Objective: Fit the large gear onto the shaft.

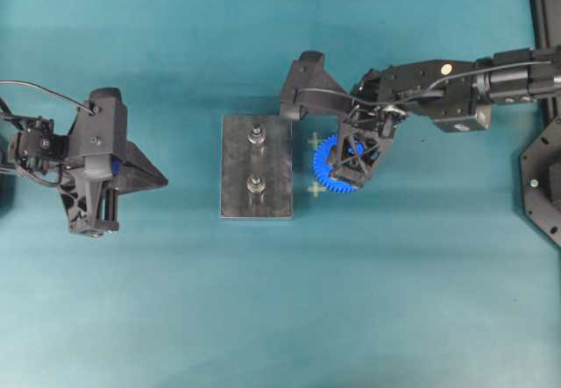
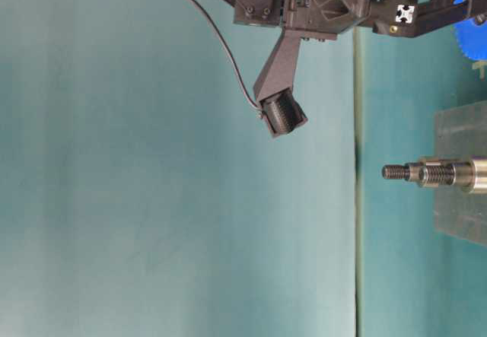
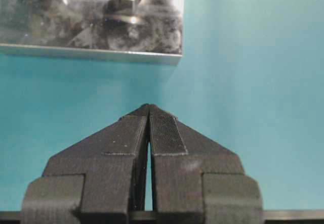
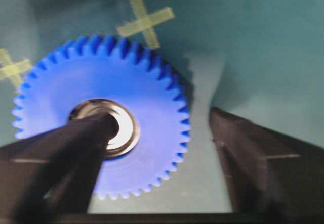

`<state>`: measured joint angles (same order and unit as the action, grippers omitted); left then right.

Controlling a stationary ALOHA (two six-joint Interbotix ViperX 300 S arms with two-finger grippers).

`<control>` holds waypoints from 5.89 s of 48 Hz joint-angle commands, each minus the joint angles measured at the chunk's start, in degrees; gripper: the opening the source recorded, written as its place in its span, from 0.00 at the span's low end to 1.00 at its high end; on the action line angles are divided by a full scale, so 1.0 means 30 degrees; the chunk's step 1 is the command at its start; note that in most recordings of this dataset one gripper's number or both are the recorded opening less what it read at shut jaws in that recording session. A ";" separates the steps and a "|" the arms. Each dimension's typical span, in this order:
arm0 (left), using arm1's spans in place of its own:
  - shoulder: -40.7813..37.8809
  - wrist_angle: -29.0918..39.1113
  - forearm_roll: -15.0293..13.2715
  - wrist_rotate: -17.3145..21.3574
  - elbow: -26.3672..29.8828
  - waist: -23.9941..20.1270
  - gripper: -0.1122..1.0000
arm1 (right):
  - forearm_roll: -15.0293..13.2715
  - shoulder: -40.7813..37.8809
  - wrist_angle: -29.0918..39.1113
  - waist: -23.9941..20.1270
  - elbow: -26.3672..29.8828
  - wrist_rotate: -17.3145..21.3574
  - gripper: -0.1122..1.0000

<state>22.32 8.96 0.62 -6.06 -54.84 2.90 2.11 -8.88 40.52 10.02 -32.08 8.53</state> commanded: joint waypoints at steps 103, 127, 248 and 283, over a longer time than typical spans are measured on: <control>0.0146 -0.0762 0.0029 -0.0732 -0.0029 0.0088 0.10 | 0.0498 -0.3633 0.7500 0.0762 1.2686 -0.1289 0.54; 0.0205 -0.1143 0.0029 -0.0732 -0.0088 0.0088 0.10 | 0.0850 -0.3926 0.7998 0.0791 1.2715 -0.1289 0.54; 0.0088 -0.2402 0.0029 -0.0527 -0.0322 0.0059 0.10 | 0.0820 0.5918 0.3926 -0.0352 0.3135 -0.0205 0.68; 0.1670 -0.3750 0.0059 -0.0498 -0.1758 0.0059 0.10 | 0.0820 1.3271 -0.5566 -0.2900 -0.6094 0.0000 0.68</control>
<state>26.89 -1.76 0.70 -7.47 -60.56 2.99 4.48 28.56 28.21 2.55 -48.87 8.35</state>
